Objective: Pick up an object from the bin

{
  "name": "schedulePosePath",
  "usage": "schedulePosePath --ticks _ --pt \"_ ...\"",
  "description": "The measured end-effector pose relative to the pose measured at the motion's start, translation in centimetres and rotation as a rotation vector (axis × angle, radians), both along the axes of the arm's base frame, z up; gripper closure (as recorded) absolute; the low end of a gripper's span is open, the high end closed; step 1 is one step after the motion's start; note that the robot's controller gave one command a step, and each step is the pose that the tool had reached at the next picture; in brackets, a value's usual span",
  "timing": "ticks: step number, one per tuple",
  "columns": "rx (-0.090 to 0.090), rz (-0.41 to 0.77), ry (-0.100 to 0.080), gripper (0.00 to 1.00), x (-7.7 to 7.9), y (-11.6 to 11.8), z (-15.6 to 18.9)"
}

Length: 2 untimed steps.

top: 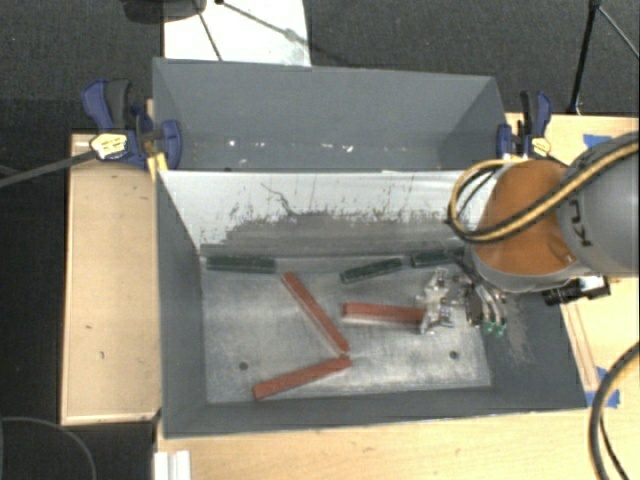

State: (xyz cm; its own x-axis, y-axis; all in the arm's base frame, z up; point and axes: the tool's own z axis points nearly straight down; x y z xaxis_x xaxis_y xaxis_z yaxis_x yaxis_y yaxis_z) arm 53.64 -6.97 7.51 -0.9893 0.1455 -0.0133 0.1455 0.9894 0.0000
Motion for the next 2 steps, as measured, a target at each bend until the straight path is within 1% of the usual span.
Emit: schedulePosePath --ticks 1,2 --pt "0.000 0.001 0.000 1.00 0.0 0.0 0.0" --pt "0.002 0.016 0.011 1.00 0.1 0.3 18.6"
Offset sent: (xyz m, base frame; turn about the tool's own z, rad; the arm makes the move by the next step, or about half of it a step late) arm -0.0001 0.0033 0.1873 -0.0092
